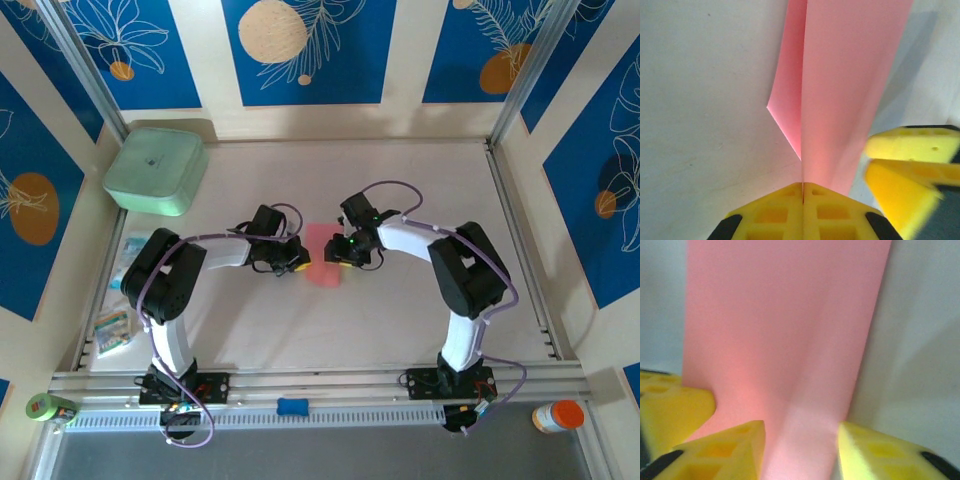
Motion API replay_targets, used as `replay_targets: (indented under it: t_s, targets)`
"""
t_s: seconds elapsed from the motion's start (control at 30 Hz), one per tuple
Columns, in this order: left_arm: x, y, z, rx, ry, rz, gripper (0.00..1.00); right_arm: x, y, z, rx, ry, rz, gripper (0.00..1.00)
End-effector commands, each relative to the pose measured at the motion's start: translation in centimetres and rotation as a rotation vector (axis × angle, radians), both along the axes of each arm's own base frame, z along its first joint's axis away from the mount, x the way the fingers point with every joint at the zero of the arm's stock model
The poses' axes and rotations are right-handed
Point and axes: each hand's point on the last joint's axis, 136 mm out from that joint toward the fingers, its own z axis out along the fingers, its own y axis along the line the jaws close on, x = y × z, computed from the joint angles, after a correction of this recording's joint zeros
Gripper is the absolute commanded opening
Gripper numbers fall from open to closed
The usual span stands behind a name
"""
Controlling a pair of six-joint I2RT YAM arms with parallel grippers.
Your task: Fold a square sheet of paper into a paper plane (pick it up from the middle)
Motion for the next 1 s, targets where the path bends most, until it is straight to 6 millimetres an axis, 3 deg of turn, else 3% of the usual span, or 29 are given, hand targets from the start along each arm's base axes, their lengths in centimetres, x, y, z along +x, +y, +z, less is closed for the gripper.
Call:
replay_targets:
  t_s: [0.0,0.17,0.3,0.5,0.63,0.8,0.97]
  targets:
    - [0.6,0.7,1.0,0.004,0.012,0.075,0.04,1.5,0.1,4.1,0.032,-0.219,0.062,0.53]
    - [0.9,1.0,2.0,0.003,-0.003,0.116,0.0,0.2,1.8,7.0,0.046,-0.417,0.182,0.73]
    - [0.9,1.1,2.5,-0.008,0.002,0.145,0.0,-1.3,3.2,7.3,0.005,-0.542,0.293,0.8]
    - [0.9,1.0,2.7,-0.02,0.027,0.167,0.0,-3.7,5.4,5.3,-0.038,-0.703,0.533,0.76]
    - [0.8,0.8,2.6,-0.026,0.038,0.166,0.01,-5.5,7.2,4.3,-0.036,-0.923,0.716,0.75]
    - [0.6,0.9,2.6,-0.023,0.048,0.171,0.01,-4.8,7.7,2.2,-0.127,-0.995,0.787,0.69]
    - [0.6,0.9,2.6,-0.021,0.052,0.174,0.01,-3.1,7.8,1.7,-0.207,-1.095,0.761,0.59]
